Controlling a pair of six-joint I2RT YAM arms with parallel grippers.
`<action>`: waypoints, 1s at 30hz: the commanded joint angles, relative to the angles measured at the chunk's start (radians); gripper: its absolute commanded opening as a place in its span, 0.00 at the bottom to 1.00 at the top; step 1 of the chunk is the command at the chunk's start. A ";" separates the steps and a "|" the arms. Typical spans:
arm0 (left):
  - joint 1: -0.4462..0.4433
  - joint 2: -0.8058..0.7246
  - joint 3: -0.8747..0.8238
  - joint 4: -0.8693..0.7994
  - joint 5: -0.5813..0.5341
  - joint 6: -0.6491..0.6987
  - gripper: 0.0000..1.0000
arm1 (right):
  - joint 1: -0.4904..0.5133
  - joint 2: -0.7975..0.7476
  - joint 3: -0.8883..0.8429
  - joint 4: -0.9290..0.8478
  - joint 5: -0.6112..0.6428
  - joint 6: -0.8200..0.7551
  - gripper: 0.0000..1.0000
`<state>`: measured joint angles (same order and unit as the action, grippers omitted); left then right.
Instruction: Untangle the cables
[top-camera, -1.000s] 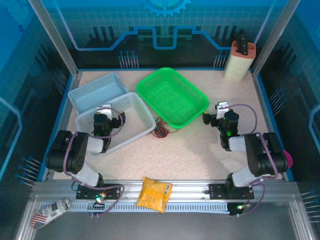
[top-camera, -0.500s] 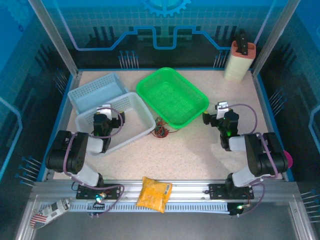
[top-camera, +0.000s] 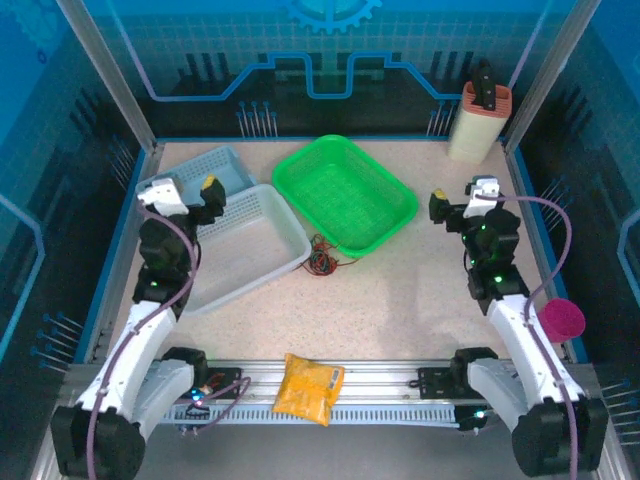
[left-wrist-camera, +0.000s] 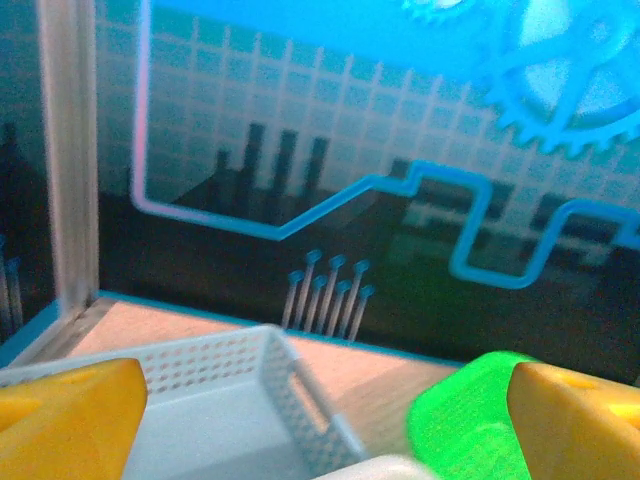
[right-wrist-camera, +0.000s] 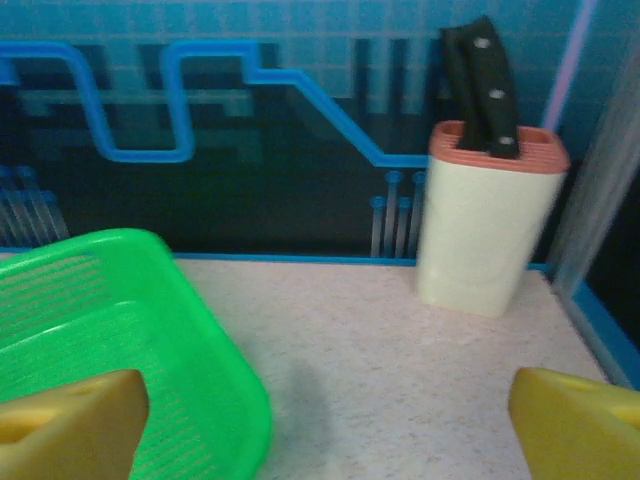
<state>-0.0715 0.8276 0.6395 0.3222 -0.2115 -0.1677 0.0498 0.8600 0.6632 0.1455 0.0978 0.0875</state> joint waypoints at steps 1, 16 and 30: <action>-0.017 0.013 0.112 -0.354 0.258 -0.147 0.93 | 0.009 -0.014 0.104 -0.371 -0.297 0.048 0.88; -0.100 0.153 0.290 -0.859 0.872 -0.031 0.97 | 0.453 0.220 0.211 -0.589 -0.589 0.122 0.81; -0.106 0.163 0.202 -0.752 0.982 0.030 0.93 | 0.532 0.537 0.342 -0.347 -0.505 0.359 0.59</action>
<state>-0.1703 0.9878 0.8597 -0.4740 0.7288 -0.1535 0.5594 1.3663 0.9558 -0.2577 -0.4438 0.3908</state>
